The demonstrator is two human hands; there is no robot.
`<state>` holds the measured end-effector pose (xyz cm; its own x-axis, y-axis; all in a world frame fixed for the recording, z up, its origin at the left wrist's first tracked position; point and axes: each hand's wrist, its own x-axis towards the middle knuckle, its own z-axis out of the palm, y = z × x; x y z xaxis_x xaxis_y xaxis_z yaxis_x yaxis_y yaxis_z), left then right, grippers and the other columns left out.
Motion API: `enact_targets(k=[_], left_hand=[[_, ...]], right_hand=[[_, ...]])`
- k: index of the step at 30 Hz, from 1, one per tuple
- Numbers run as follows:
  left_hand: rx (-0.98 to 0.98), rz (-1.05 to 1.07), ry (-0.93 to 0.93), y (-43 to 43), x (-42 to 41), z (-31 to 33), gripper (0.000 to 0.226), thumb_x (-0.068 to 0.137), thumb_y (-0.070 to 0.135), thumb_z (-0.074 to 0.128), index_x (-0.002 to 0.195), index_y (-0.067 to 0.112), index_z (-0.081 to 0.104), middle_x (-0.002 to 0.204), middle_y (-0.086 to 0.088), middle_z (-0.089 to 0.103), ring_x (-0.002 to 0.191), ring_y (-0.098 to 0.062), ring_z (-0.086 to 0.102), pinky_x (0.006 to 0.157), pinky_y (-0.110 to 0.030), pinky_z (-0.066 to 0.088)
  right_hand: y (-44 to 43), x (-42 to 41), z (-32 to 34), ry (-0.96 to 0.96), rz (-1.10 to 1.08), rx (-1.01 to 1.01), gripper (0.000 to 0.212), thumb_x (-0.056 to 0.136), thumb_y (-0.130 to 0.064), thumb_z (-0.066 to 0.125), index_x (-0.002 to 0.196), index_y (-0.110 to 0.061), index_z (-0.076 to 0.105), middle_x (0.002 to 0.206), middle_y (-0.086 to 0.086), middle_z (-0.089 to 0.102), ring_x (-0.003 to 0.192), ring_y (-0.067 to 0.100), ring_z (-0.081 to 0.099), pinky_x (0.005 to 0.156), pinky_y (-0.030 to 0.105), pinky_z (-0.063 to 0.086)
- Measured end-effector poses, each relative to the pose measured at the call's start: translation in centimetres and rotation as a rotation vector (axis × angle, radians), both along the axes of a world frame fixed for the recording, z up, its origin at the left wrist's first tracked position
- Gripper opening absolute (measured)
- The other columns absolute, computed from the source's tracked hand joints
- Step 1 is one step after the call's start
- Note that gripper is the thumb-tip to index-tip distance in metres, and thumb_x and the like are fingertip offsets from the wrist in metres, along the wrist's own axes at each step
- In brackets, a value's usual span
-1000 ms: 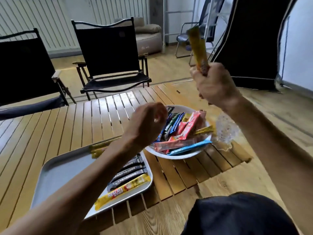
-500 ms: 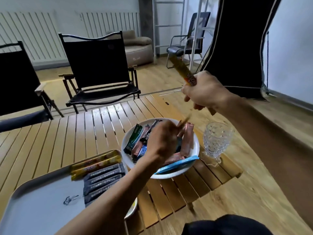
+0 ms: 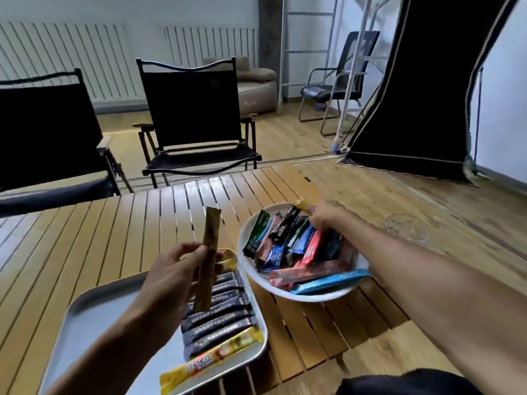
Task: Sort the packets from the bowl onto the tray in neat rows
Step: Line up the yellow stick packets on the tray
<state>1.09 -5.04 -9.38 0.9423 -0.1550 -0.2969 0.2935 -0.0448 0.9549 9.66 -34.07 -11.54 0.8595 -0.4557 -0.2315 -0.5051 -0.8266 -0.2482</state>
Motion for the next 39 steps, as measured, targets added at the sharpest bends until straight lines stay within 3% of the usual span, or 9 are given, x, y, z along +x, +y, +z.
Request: enact_targets(k=[4, 7, 11, 14, 20, 26, 30, 34, 39], left_hand=[[0.007, 0.014, 0.019, 1.5, -1.0, -0.9, 0.021, 0.096, 0.020, 0.048, 0.102, 0.006, 0.062, 0.089, -0.013, 0.072, 0.094, -0.029, 0.065, 0.077, -0.039, 0.045], [0.013, 0.004, 0.005, 1.7, -1.5, -1.4, 0.021, 0.095, 0.020, 0.050, 0.102, 0.006, 0.063, 0.088, -0.012, 0.073, 0.094, -0.029, 0.066, 0.080, -0.042, 0.047], [-0.005, -0.016, 0.006, 2.1, -2.4, -1.8, 0.019, 0.094, 0.018, 0.051, 0.102, 0.006, 0.064, 0.088, -0.011, 0.074, 0.093, -0.029, 0.066, 0.083, -0.044, 0.047], [-0.023, -0.019, 0.022, 2.1, -2.6, -1.9, 0.019, 0.093, 0.015, 0.051, 0.104, 0.006, 0.064, 0.089, -0.013, 0.073, 0.094, -0.032, 0.066, 0.085, -0.044, 0.048], [-0.065, -0.031, 0.002, 1.4, -2.7, -1.6, 0.017, 0.094, 0.016, 0.052, 0.103, 0.006, 0.063, 0.091, -0.014, 0.073, 0.093, -0.031, 0.067, 0.083, -0.044, 0.049], [-0.127, -0.016, 0.026, 1.1, -3.0, -1.7, 0.017, 0.096, 0.012, 0.048, 0.104, 0.006, 0.062, 0.092, -0.016, 0.072, 0.091, -0.031, 0.067, 0.084, -0.044, 0.050], [-0.192, -0.016, 0.037, 1.4, -3.2, -1.2, 0.019, 0.096, 0.013, 0.048, 0.103, 0.003, 0.062, 0.095, -0.019, 0.068, 0.090, -0.030, 0.063, 0.083, -0.042, 0.047], [-0.153, -0.029, -0.028, 2.4, -3.4, -0.4, 0.019, 0.095, 0.017, 0.049, 0.104, 0.005, 0.061, 0.096, -0.018, 0.068, 0.092, -0.031, 0.063, 0.082, -0.045, 0.048], [-0.121, -0.062, -0.185, 4.2, -3.4, 0.0, 0.025, 0.091, 0.030, 0.053, 0.106, 0.011, 0.060, 0.090, -0.019, 0.062, 0.085, -0.029, 0.059, 0.071, -0.040, 0.045]], right_hand=[[0.5, -0.3, 1.8, -0.024, 0.028, -0.003, 0.007, 0.091, -0.012, 0.052, 0.091, -0.006, 0.056, 0.074, 0.006, 0.051, 0.065, 0.019, 0.052, 0.051, 0.027, 0.041], [0.4, -0.3, 3.6, -0.051, -0.039, 0.178, 0.011, 0.089, -0.004, 0.048, 0.082, -0.002, 0.055, 0.069, 0.009, 0.056, 0.051, 0.016, 0.049, 0.041, 0.024, 0.037], [0.3, -0.9, 6.2, 0.035, -0.023, 0.548, 0.020, 0.095, -0.001, 0.035, 0.088, -0.002, 0.054, 0.067, 0.006, 0.058, 0.049, 0.011, 0.054, 0.039, 0.018, 0.042], [0.3, -1.7, 7.2, 0.031, -0.020, 0.689, 0.016, 0.098, -0.001, 0.043, 0.100, 0.003, 0.057, 0.068, 0.008, 0.067, 0.057, 0.014, 0.066, 0.047, 0.020, 0.052], [1.6, -3.3, 6.9, 0.055, -0.018, 0.471, 0.023, 0.092, -0.001, 0.057, 0.113, 0.007, 0.060, 0.083, 0.009, 0.068, 0.059, 0.011, 0.064, 0.055, 0.019, 0.051], [3.3, -4.5, 9.0, -0.153, 0.076, 0.197, 0.018, 0.091, -0.002, 0.056, 0.109, 0.000, 0.060, 0.084, 0.009, 0.060, 0.059, 0.013, 0.055, 0.039, 0.018, 0.042], [3.8, -5.8, 14.0, -0.424, 0.126, 0.077, 0.015, 0.092, -0.006, 0.056, 0.106, -0.008, 0.058, 0.095, 0.011, 0.060, 0.078, 0.020, 0.062, 0.062, 0.027, 0.055], [5.6, -9.1, 16.2, -0.619, 0.075, 0.383, 0.011, 0.091, -0.008, 0.060, 0.102, -0.010, 0.059, 0.093, 0.011, 0.064, 0.074, 0.018, 0.064, 0.055, 0.024, 0.052], [9.3, -11.9, 11.8, -0.520, -0.033, 0.973, 0.012, 0.090, -0.004, 0.061, 0.102, -0.002, 0.060, 0.067, 0.008, 0.073, 0.069, 0.018, 0.065, 0.058, 0.026, 0.050]])
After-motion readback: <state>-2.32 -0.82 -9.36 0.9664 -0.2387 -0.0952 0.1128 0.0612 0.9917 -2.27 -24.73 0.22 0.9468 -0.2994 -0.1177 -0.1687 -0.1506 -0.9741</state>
